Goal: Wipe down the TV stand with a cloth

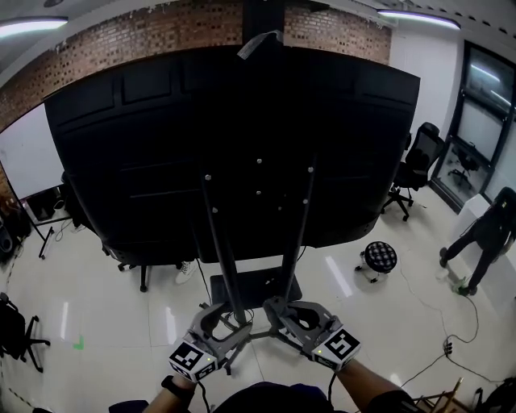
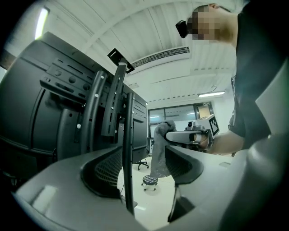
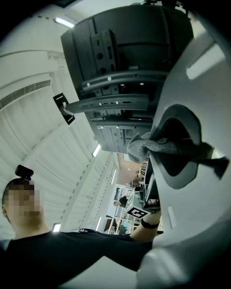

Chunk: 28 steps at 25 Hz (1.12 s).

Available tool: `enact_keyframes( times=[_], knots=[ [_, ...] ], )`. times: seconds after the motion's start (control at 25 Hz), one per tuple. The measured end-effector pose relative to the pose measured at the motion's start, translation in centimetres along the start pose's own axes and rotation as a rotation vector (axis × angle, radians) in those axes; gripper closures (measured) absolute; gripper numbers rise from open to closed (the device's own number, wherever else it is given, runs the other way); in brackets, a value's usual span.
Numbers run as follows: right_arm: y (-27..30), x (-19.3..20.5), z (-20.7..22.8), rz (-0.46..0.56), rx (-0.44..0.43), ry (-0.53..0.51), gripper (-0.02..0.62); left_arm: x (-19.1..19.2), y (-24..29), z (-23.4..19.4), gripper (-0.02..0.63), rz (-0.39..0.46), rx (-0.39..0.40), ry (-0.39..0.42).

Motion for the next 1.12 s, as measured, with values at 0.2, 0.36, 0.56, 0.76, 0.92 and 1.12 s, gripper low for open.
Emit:
enact_keyframes(
  times=[0.2,0.36,0.56,0.76,0.92,1.12],
  knots=[
    [1.4,-5.3,3.5,0.047,0.000,-0.158,0.575,-4.2,0.9,-2.1,0.284,0.055,0.002,0.086],
    [2.0,-10.5,6.7,0.083,0.005,-0.281,0.575,-9.3,2.0,-3.1,0.284,0.113,-0.013,0.180],
    [2.5,-16.7,9.2,0.139,0.013,-0.436,0.575,-15.4,3.3,-3.5,0.284,0.189,-0.014,0.290],
    [3.2,-22.5,11.6,0.185,0.027,-0.554,0.575,-21.0,4.7,-4.0,0.285,0.246,-0.030,0.383],
    [4.0,-27.0,13.6,0.183,0.051,-0.641,0.575,-25.4,5.7,-4.6,0.287,0.282,-0.026,0.410],
    [5.0,-33.1,15.4,0.180,0.131,-0.823,0.575,-31.1,6.4,-5.6,0.287,0.320,-0.035,0.439]
  ],
)
Point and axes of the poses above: the fingertips, and each gripper's own axes: y forward along the fingers, z to its right, x out of its underside, the point moved 8 cm from there along -y, backward along the fingers, and after that the axes turned 9 degrees about -z, right-handed, at the moved point
